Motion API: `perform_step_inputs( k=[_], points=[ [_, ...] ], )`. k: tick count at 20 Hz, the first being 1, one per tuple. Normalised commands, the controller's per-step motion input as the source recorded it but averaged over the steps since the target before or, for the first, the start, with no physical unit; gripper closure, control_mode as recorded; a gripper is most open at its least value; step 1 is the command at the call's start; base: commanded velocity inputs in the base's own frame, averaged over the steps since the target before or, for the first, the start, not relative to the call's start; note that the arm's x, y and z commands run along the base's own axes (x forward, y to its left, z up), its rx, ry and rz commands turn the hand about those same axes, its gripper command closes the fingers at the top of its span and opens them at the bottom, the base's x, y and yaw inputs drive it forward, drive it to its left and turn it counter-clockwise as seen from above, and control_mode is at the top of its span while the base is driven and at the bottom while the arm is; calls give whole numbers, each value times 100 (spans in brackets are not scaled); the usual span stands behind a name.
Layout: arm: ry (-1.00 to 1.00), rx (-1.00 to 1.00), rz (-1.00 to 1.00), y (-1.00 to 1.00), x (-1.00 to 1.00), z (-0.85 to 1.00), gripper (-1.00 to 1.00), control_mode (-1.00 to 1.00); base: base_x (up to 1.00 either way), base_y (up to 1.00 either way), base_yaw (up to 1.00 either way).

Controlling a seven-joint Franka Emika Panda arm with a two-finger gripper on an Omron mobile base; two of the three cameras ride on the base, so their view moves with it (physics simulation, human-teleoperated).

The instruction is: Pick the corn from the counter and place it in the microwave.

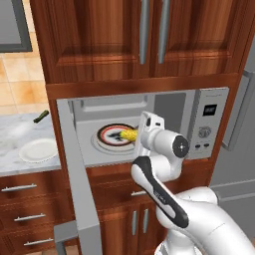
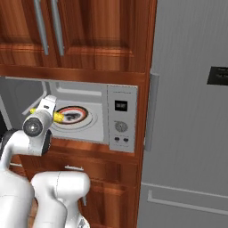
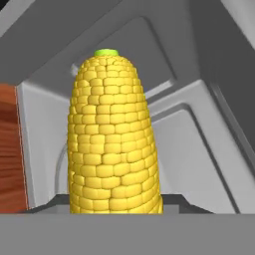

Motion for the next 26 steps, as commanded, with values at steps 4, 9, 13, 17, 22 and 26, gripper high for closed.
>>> perform_step_inputs(
  k=[4,9,13,17,22,26],
  points=[
    [-4,-2,0,0,54,-6,100,-100,0,0,0],
    [1,1,0,0,37,-3,100,-100,0,0,0],
    [4,0,0,0,29,0,100,-100,0,0,0],
    [9,0,0,0,14,0,100,-100,0,0,0],
    [15,0,0,0,0,0,100,-100,0,0,0],
    [16,0,0,0,0,0,100,-100,0,0,0]
  ],
)
